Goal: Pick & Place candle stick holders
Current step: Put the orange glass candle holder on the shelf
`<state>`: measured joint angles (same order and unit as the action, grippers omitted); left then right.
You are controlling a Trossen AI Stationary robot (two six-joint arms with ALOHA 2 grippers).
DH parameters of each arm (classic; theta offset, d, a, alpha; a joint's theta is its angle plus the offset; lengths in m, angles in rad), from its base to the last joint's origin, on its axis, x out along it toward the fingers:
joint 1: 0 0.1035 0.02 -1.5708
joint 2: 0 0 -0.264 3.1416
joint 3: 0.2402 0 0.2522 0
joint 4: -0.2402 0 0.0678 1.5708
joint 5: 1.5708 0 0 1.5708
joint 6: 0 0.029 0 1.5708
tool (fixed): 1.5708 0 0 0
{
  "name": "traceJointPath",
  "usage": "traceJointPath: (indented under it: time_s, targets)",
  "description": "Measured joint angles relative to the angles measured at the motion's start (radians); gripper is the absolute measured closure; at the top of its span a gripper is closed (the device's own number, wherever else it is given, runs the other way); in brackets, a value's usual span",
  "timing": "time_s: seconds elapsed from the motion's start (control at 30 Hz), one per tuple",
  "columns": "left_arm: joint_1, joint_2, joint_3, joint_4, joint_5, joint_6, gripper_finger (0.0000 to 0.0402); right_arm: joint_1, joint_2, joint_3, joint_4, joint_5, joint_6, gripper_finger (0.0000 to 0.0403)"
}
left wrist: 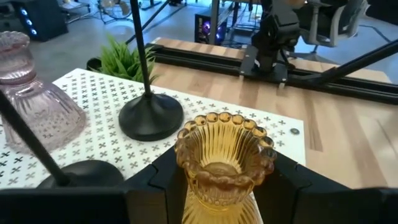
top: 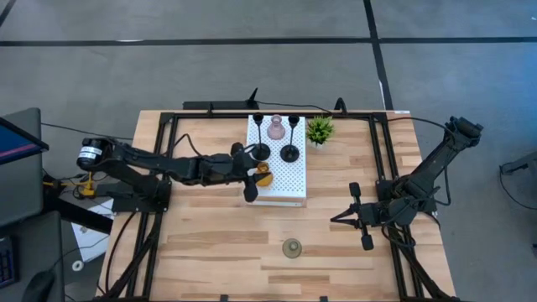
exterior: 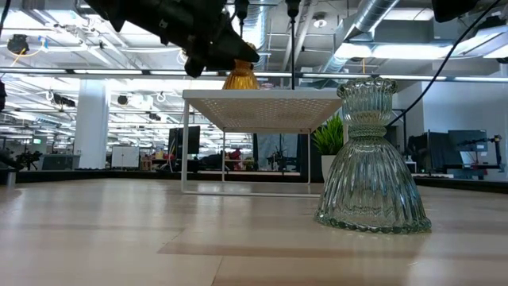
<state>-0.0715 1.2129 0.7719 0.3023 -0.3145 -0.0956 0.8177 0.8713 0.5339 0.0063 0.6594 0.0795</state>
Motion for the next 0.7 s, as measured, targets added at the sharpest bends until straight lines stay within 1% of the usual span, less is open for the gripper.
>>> traceJointPath:
  time_s: [0.43,0.7]
  targets:
    - [0.0,0.005,-0.002,0.002,0.001,0.0,0.0242,0.0,0.0,0.0,-0.001,0.0,0.0,0.0403]
    - [0.0,0.005,-0.002,0.013,0.001,0.0,0.0242,0.0,0.0,0.0,-0.001,0.0,0.0,0.0403]
